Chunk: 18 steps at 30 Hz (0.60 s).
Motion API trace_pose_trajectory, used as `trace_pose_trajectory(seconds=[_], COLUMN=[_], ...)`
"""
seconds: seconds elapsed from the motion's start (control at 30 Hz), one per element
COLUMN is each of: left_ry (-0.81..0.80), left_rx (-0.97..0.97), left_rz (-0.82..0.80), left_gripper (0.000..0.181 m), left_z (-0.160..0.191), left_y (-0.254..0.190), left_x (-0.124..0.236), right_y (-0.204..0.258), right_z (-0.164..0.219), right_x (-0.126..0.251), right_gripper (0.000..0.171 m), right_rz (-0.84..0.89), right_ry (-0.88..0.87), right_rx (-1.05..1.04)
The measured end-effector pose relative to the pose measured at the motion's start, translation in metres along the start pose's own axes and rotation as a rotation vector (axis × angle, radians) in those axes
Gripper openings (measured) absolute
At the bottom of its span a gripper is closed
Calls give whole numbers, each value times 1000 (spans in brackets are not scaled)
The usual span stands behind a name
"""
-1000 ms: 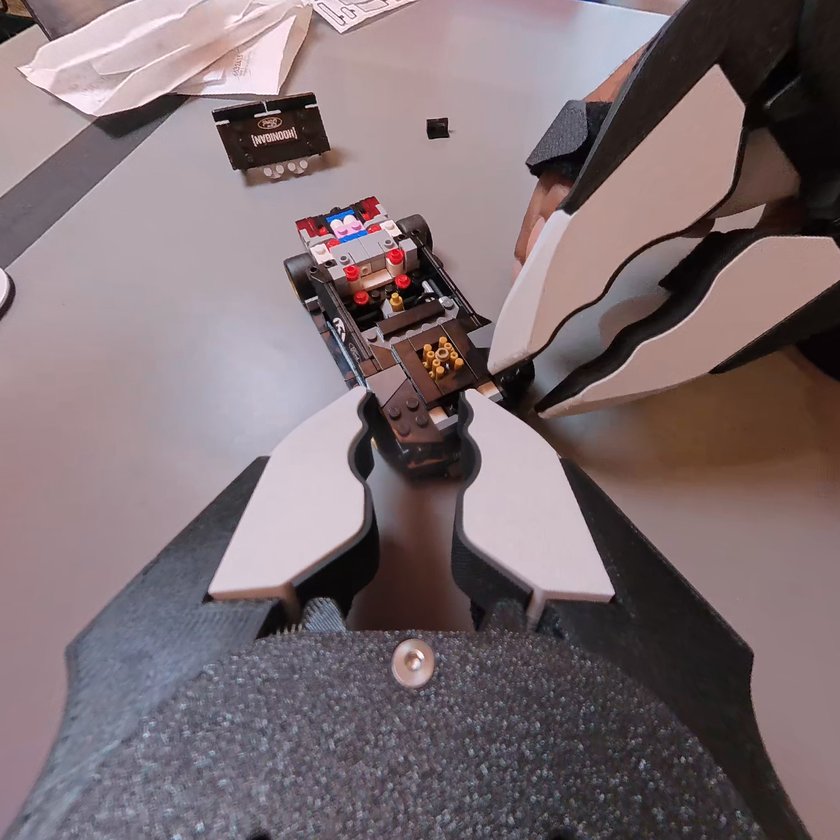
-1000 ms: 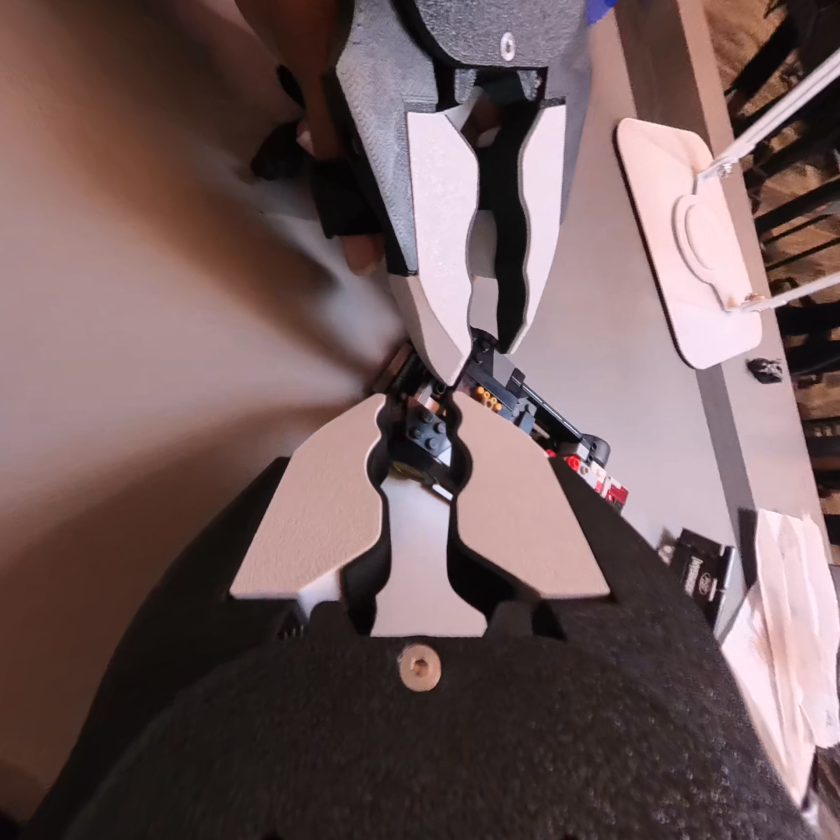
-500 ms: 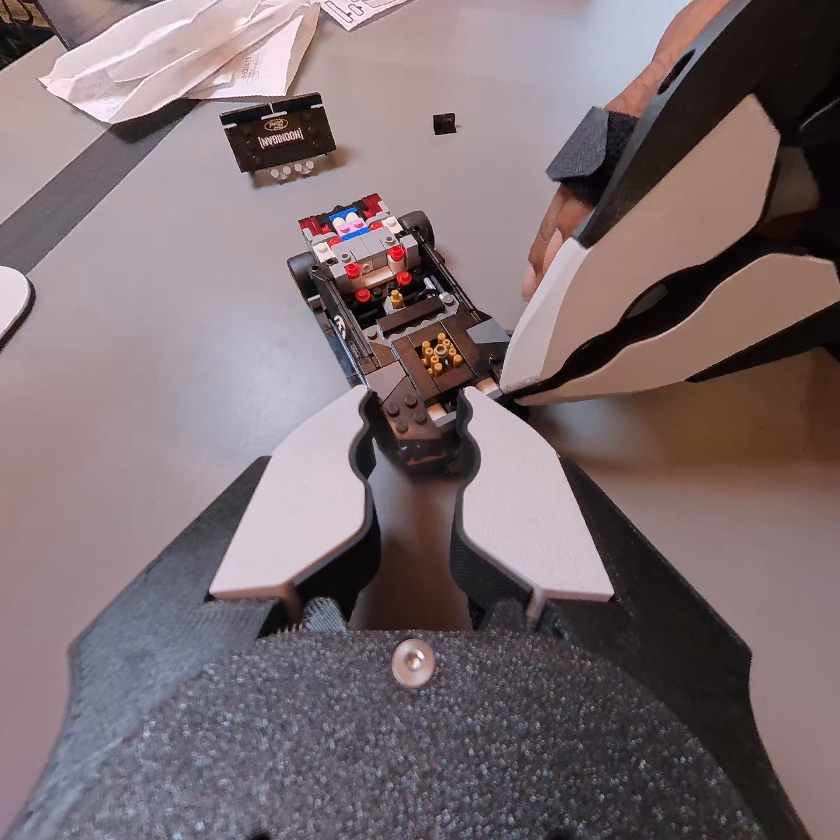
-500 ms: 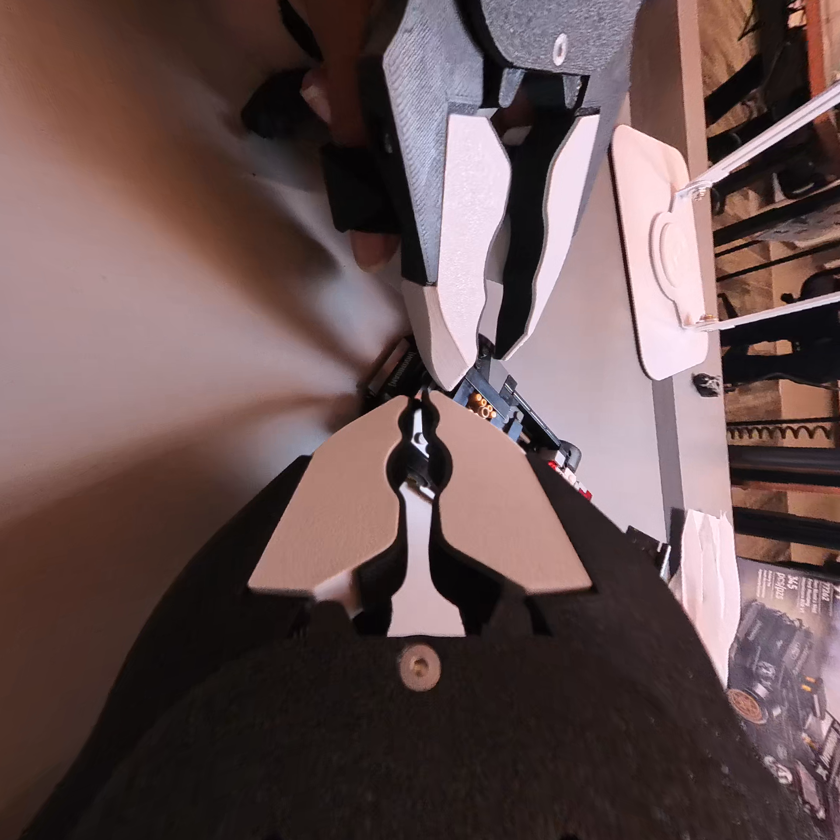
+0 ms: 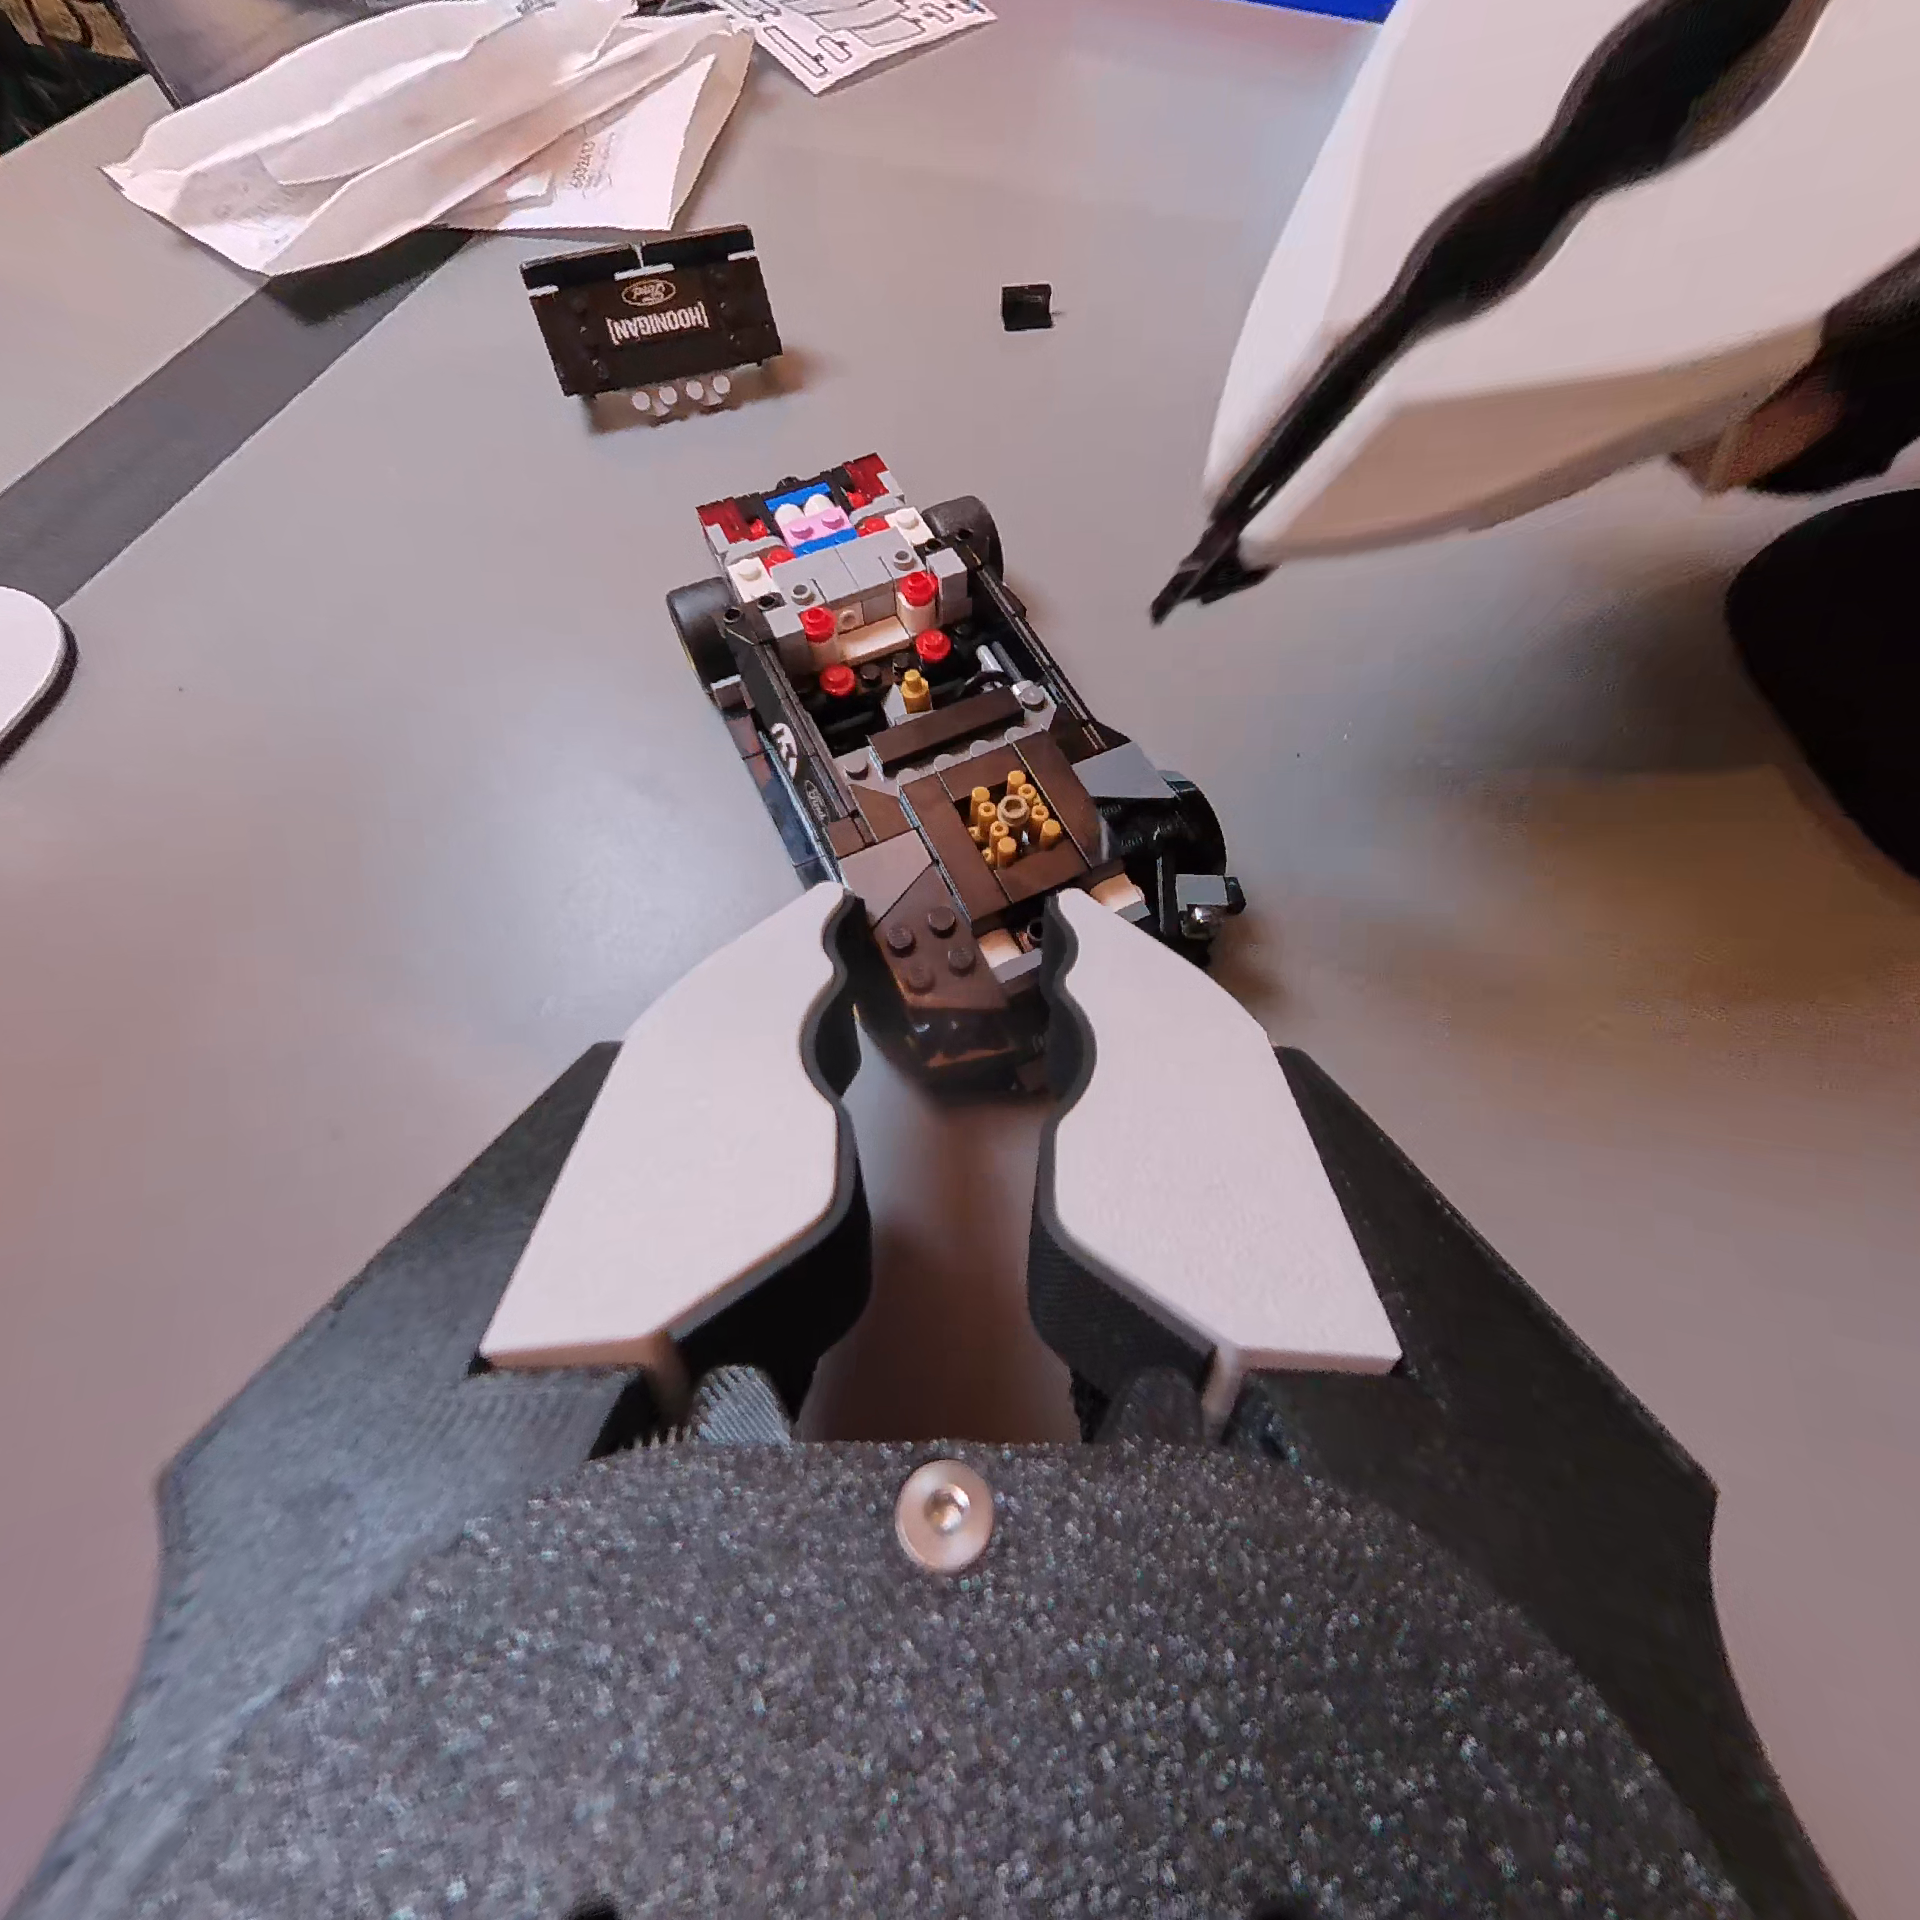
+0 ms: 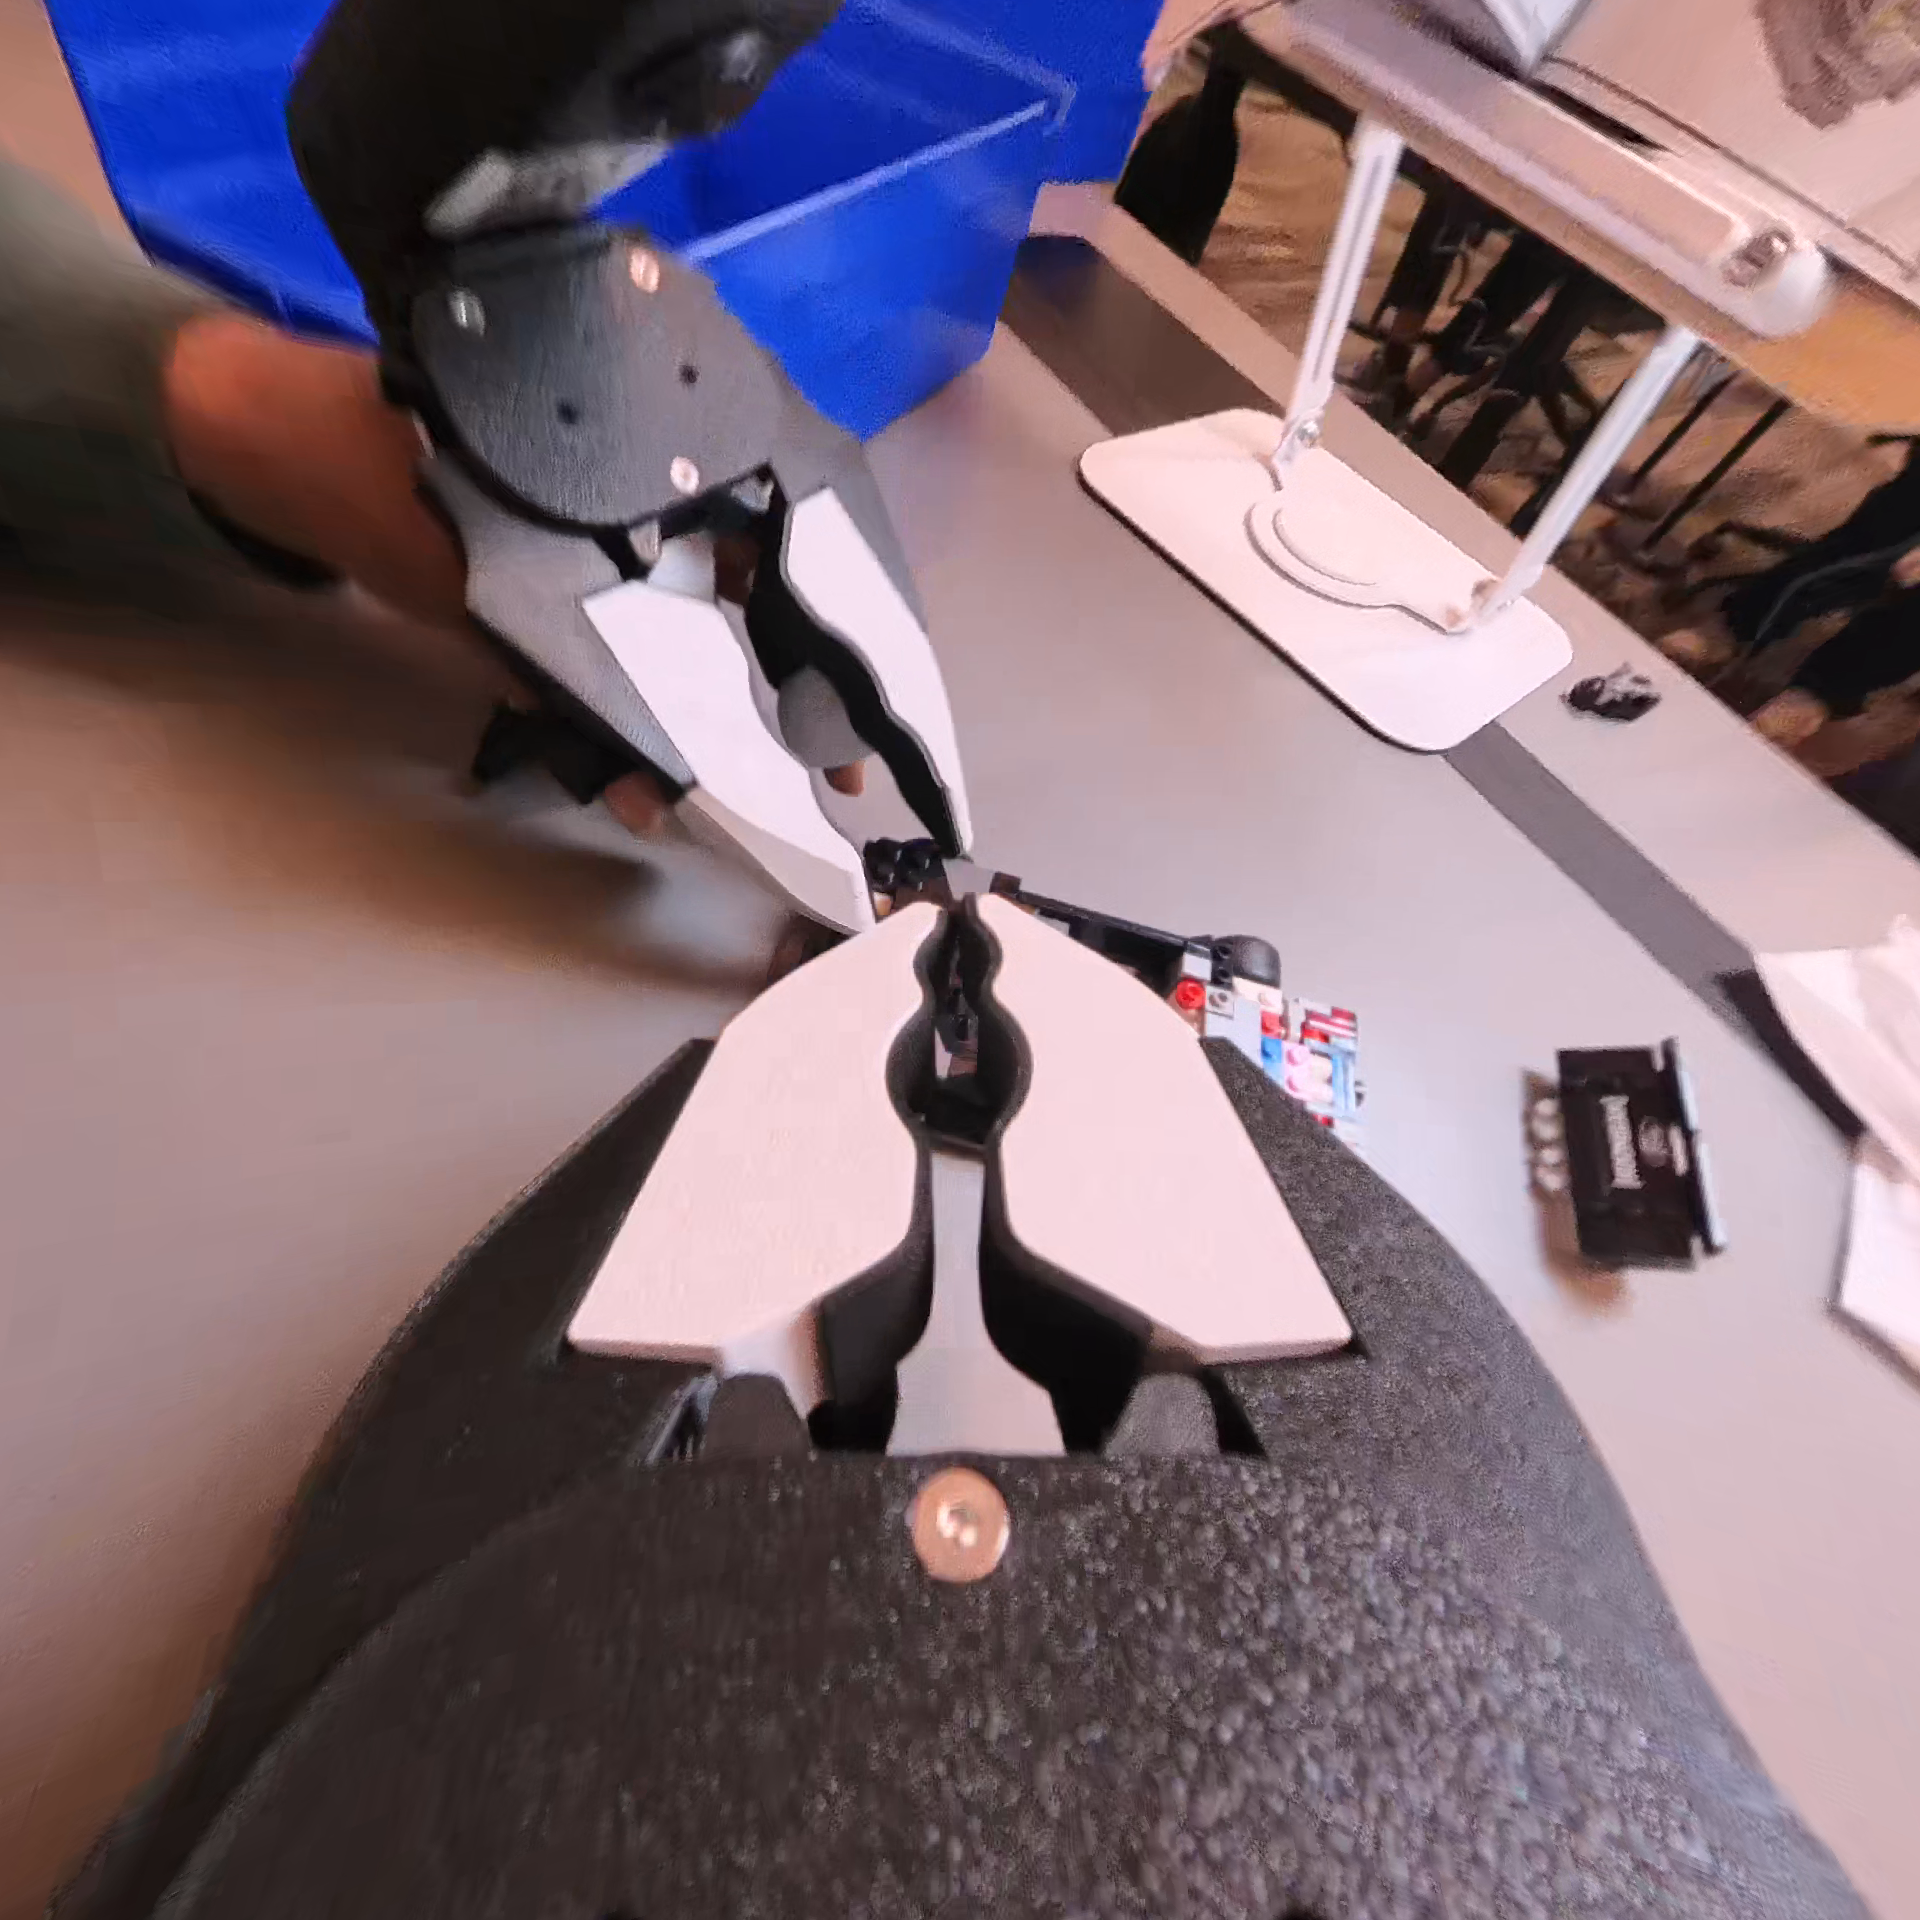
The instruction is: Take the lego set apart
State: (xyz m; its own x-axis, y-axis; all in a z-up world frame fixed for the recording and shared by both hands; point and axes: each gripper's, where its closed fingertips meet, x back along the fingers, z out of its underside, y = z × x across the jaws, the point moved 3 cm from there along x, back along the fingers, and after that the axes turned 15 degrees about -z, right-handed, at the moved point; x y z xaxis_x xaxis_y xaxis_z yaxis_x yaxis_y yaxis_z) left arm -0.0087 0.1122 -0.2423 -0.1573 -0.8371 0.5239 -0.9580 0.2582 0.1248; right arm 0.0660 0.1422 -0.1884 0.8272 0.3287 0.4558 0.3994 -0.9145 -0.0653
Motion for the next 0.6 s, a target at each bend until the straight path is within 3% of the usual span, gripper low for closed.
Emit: trace_pose_trajectory(seconds=[0.13,0.27,0.37,0.4,0.47,0.6], left_ry=[-4,-7,-11,-10,-9,0], left_rx=[9,7,9,11,9,7], left_rz=[8,9,9,10,10,15], left_gripper=[32,32,32,32,32,33], left_z=[0,0,0,0,1,1], left_y=[0,0,0,0,0,0], left_x=[0,0,0,0,0,2], right_y=[11,28,43,45,46,48], right_z=[10,53,81,80,71,43], right_x=[20,18,8,7,8,2], right_gripper=[2,2,11,9,22,21], right_rz=[10,104,53,53,36,20], right_ry=[25,318,429,412,364,243], right_rx=[49,297,331,317,267,148])
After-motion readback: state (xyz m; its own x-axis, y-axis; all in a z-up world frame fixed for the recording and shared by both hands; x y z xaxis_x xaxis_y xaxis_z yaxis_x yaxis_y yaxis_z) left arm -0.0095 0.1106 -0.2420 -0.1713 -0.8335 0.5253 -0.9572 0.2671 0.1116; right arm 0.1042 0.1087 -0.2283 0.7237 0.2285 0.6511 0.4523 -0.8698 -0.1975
